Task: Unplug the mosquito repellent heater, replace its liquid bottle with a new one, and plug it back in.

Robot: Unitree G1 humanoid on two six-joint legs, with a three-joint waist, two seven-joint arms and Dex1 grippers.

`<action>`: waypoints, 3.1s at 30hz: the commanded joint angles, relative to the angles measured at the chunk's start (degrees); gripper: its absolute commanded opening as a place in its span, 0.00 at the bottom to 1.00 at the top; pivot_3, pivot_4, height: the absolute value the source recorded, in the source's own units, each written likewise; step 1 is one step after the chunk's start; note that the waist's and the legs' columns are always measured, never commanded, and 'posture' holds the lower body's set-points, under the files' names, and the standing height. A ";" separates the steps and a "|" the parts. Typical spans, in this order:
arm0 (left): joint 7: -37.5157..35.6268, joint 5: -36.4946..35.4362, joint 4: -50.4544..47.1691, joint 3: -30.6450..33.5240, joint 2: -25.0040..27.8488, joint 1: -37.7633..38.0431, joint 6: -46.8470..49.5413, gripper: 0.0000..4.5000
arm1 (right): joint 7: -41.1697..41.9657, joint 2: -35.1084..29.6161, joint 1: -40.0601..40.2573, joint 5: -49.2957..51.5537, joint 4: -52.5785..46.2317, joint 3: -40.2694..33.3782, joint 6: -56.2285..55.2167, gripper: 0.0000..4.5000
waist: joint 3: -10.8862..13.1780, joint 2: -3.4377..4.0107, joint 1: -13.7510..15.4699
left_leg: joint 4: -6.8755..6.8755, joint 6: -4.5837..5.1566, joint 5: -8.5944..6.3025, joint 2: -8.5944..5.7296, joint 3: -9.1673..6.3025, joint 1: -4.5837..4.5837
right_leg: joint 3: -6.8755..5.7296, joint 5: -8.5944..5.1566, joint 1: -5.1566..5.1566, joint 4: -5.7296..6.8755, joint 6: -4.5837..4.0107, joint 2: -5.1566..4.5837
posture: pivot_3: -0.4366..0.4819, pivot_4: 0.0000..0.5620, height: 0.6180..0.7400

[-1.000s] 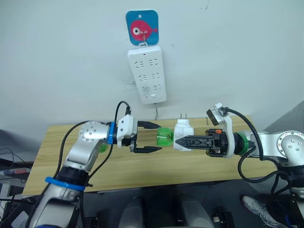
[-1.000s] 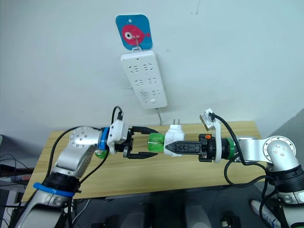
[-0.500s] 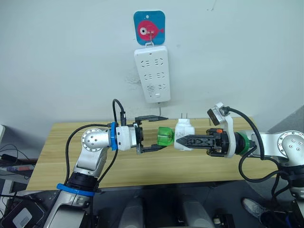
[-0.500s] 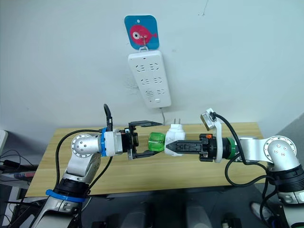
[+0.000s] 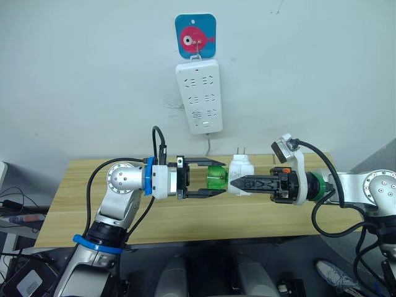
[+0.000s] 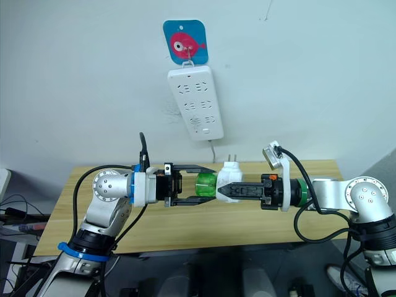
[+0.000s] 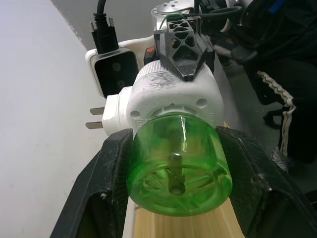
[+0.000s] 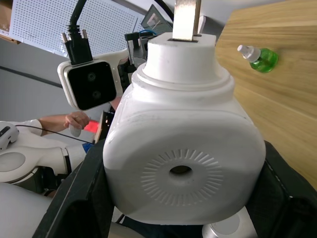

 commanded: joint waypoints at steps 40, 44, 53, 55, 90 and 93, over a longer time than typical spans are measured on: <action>-1.71 -0.91 -0.70 1.93 0.99 1.64 -1.78 0.82 | 1.05 -2.29 0.33 1.49 -3.05 -1.64 -0.69 0.67 | 0.16 0.07 -1.19 | 0.03 0.04 0.01 0.01 0.00 -0.04 | 0.03 0.03 -0.01 -0.03 0.03 -0.02 | 0.30 0.36 1.00; -1.59 0.20 0.54 0.65 0.11 0.47 -1.63 0.74 | 1.08 -2.40 0.30 1.49 -3.06 -1.68 -0.75 0.67 | 0.16 0.07 -1.22 | 0.03 0.04 0.01 0.00 0.01 -0.04 | 0.04 0.03 -0.01 -0.03 0.03 -0.01 | 0.30 0.36 1.00; 1.03 -0.08 -1.77 0.17 0.40 -1.00 4.89 0.50 | 1.15 -2.38 0.48 1.49 -3.63 -1.63 -1.06 0.67 | 0.16 0.07 -1.32 | 0.03 0.04 0.01 0.02 0.00 -0.04 | 0.04 0.03 -0.01 -0.03 0.03 0.03 | 0.30 0.36 1.00; 0.37 -2.78 -5.32 -1.35 4.55 -1.70 18.98 0.50 | 1.27 -2.55 0.45 1.48 -3.81 -1.53 -0.99 0.67 | 0.16 0.06 -1.37 | 0.03 0.04 0.01 0.02 0.00 -0.04 | 0.04 0.02 -0.01 -0.03 0.03 0.04 | 0.30 0.36 1.00; -2.09 -0.78 3.13 3.64 1.35 3.04 -7.33 0.92 | 2.61 -3.69 0.71 0.46 -4.66 -1.13 -0.91 0.67 | 0.36 0.11 -1.10 | 0.04 0.05 0.01 -0.01 0.05 -0.06 | 0.03 0.04 -0.03 -0.02 0.05 -0.08 | 0.30 0.35 1.00; -2.94 -1.65 1.52 2.23 1.34 3.74 -8.03 0.92 | 2.56 -3.65 0.62 0.43 -4.54 -1.13 -0.91 0.67 | 0.36 0.11 -1.30 | 0.04 0.05 0.01 -0.01 0.05 -0.06 | 0.04 0.04 -0.03 -0.02 0.05 -0.07 | 0.30 0.34 1.00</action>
